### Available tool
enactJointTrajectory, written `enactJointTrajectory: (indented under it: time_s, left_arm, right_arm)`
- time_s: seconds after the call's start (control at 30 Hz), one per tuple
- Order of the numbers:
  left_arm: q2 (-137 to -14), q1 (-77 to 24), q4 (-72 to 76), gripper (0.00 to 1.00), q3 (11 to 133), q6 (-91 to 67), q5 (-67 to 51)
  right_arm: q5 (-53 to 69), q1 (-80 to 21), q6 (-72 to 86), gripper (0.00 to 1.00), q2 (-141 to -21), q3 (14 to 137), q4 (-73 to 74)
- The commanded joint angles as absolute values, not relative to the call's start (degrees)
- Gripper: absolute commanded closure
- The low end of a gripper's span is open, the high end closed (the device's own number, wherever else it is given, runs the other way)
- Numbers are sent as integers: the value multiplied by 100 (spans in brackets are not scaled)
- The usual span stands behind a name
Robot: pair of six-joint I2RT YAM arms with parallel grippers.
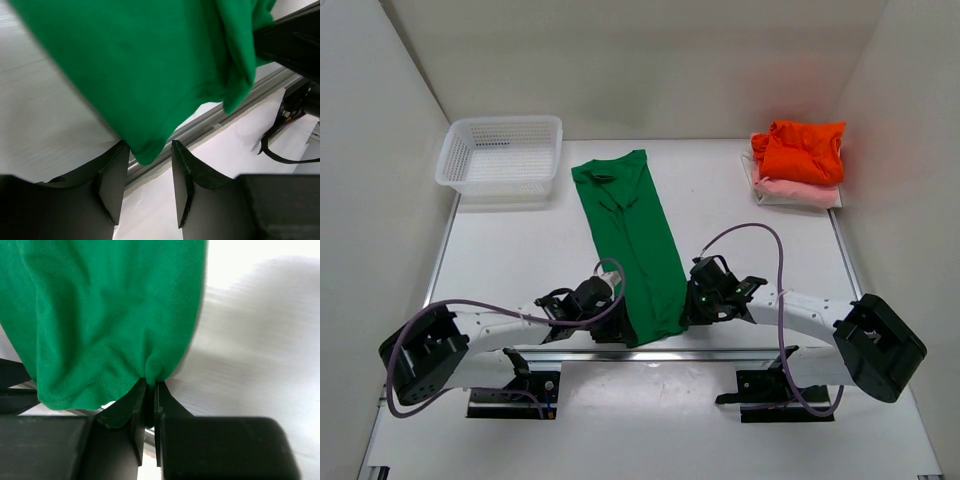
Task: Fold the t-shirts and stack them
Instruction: Grab the bottom of the folded rectangular tshirt with both arms, then fold the folded rectangular tshirt in 1/3 of the way
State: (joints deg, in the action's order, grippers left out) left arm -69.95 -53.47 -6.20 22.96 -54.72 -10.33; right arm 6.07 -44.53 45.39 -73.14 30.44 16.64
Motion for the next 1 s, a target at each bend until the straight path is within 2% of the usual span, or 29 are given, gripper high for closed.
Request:
enactJointTrajectory:
  time_s: [0.0,0.03,0.07,0.1,0.13,0.17,0.23,0.37,0.43,0.6,0.67,0.97]
  left_arm:
    - [-7216,-5458,-459,50,2206,-5659,-836]
    - [-7216,-5432,-431,51,2197,-5695,-800]
    - [-7285,-5527,-439,57,2249,-5713,-765]
    - [-7399,-5615,-535,74,2372,-5652,-756]
    - [-7444,-5668,-632,84,2469,-5608,-704]
    - [-7497,-5730,-824,100,2522,-5547,-703]
    - [-7375,-5871,-1027,100,2418,-5598,-738]
    - [-6207,-5810,-1607,100,1760,-5809,-703]
    - [-5296,-5626,-2221,100,1574,-5880,-642]
    - [-4343,-5073,-2812,100,1468,-5818,-922]
    - [-4341,-4817,-2760,100,1660,-5644,-1063]
    - [-5921,-2621,-2593,100,3513,-4247,-1670]
  right_arm:
    - [492,-4623,4640,99,-7374,2901,1925]
    - [510,-4667,4649,100,-7339,2857,1890]
    - [484,-4676,4693,100,-7356,2822,1890]
    - [544,-4693,4693,99,-7356,2778,1855]
    - [580,-4711,4702,100,-7304,2760,1854]
    - [580,-4781,4702,100,-7278,2760,1872]
    - [563,-4921,4711,100,-7164,2821,2047]
    - [667,-5334,4938,100,-6778,2795,2285]
    - [799,-5457,4992,100,-6628,2655,2311]
    - [1159,-5388,4712,100,-6548,2942,2592]
    - [1291,-5160,4361,100,-6722,3286,2768]
    - [1960,-3430,2630,100,-8268,5648,3410]
